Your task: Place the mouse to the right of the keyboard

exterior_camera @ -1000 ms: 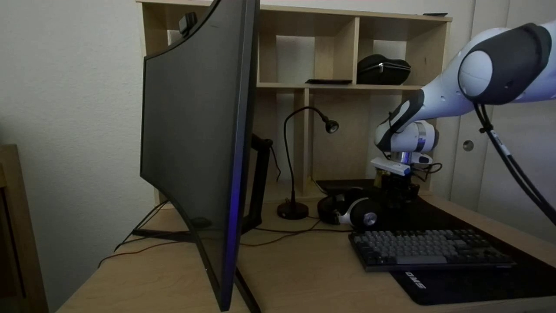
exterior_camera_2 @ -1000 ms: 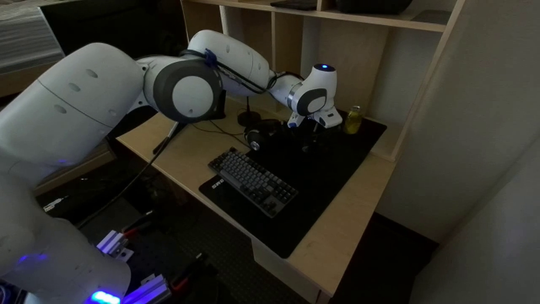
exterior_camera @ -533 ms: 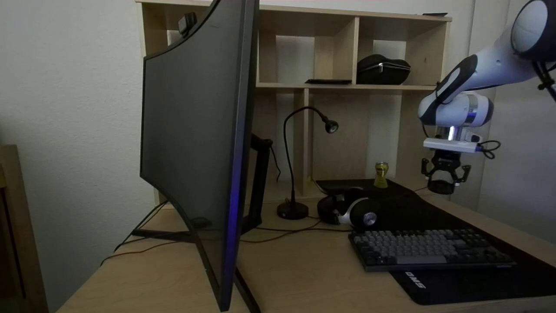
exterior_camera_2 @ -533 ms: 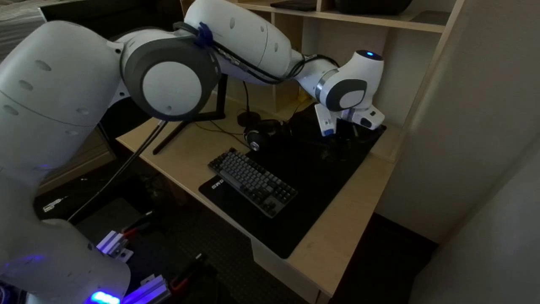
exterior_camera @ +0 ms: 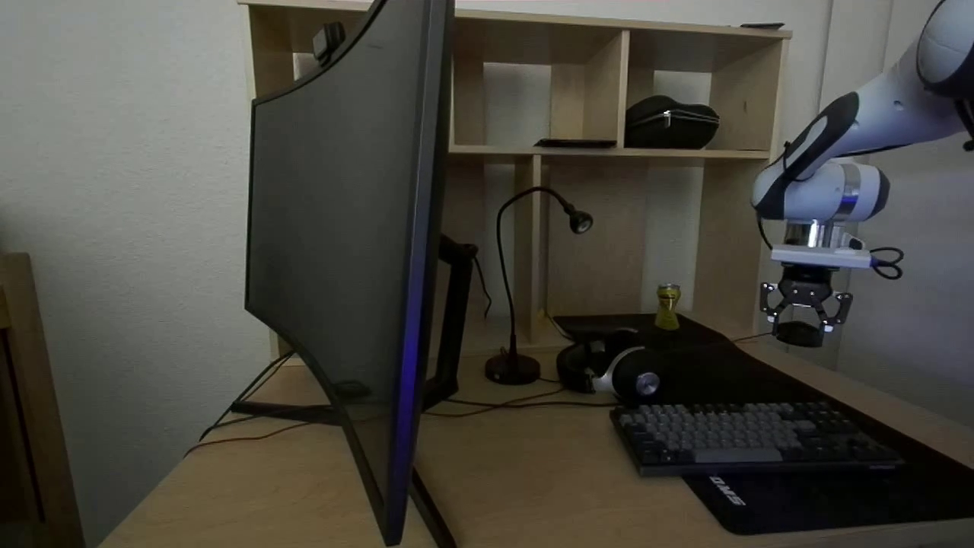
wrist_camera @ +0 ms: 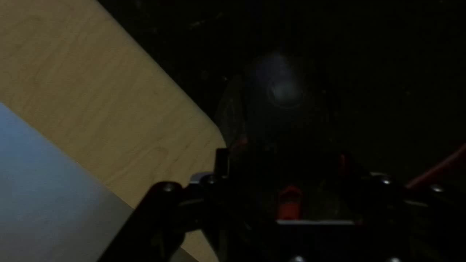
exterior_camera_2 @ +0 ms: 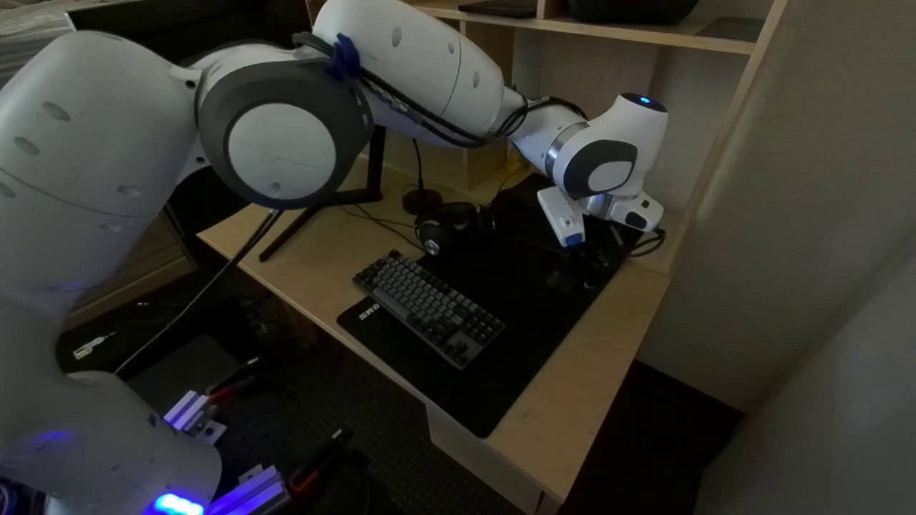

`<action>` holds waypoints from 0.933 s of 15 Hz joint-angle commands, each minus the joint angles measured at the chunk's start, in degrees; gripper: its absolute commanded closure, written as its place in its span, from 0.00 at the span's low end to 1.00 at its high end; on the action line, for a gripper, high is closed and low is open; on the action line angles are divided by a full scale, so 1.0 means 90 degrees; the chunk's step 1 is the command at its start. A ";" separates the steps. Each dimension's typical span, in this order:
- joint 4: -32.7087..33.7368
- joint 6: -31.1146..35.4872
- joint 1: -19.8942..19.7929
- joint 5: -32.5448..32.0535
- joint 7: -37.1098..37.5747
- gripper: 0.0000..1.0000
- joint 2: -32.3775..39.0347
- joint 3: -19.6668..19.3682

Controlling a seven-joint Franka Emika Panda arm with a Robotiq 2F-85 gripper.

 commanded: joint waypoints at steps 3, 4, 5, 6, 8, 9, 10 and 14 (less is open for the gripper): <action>-0.1791 0.0657 -0.0483 -0.0645 -0.2220 0.55 -0.0518 -0.0100; -0.2113 0.0815 -0.0615 -0.0691 -0.2681 0.55 -0.0575 -0.0083; -0.2412 0.1116 -0.0717 -0.0796 -0.3110 0.55 -0.0587 -0.0109; -0.2694 0.1470 -0.0662 -0.0641 -0.3534 0.55 -0.0567 -0.0340; -0.2037 0.1195 -0.0574 -0.0394 -0.3341 0.55 -0.0223 -0.0387; -0.2189 0.1273 -0.0604 -0.0365 -0.3432 0.30 -0.0311 -0.0410; -0.2173 0.1262 -0.0598 -0.0359 -0.3427 0.30 -0.0303 -0.0423; -0.2563 0.1555 -0.0411 -0.0891 -0.3843 0.55 -0.0331 -0.0632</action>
